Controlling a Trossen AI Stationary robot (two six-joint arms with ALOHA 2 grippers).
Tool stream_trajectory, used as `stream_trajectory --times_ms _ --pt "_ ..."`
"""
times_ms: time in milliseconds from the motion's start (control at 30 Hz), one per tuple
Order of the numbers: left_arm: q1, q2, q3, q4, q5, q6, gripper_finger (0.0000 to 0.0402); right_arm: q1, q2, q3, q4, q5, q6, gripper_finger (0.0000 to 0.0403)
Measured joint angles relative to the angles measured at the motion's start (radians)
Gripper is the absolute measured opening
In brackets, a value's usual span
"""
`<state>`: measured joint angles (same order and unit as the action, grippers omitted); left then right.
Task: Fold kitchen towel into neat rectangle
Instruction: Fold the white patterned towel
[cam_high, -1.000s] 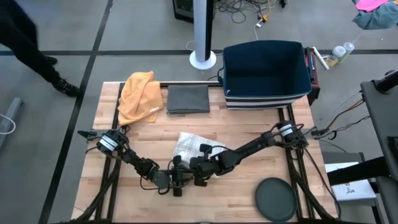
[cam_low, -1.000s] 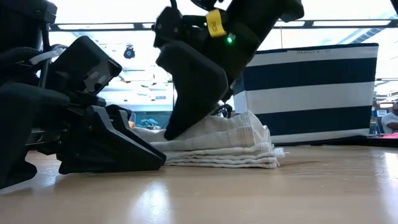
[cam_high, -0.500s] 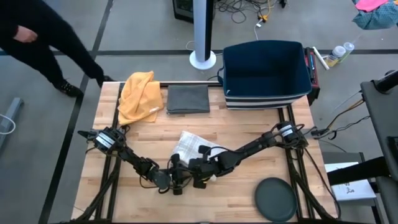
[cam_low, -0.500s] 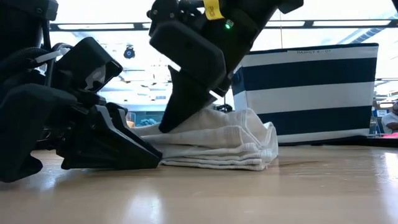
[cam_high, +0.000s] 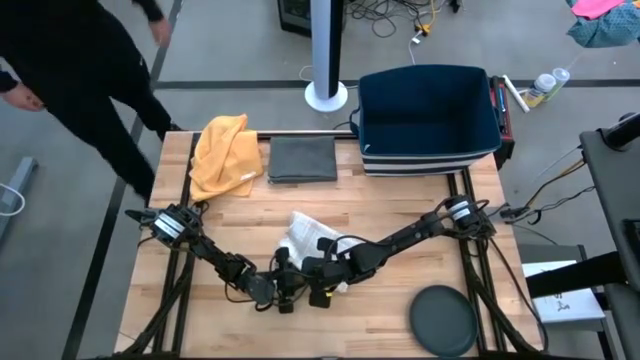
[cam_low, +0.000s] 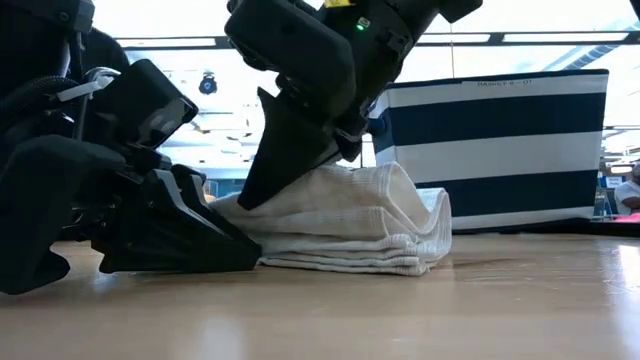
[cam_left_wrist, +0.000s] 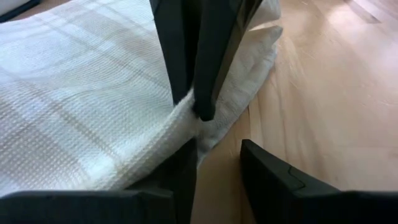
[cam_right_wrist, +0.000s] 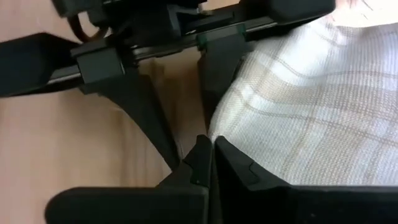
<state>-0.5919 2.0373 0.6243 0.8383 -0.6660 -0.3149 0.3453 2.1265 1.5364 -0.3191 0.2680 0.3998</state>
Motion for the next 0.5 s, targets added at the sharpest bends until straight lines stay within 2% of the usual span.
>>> stream_trajectory --times_ms 200,500 --pt "0.001 0.000 0.000 0.000 0.001 0.000 0.0117 -0.001 0.024 -0.001 -0.001 0.003 0.006 0.0024" --pt "0.001 0.001 0.000 0.000 0.002 -0.001 0.0119 0.007 0.039 -0.002 0.003 0.134 -0.006 0.0128"
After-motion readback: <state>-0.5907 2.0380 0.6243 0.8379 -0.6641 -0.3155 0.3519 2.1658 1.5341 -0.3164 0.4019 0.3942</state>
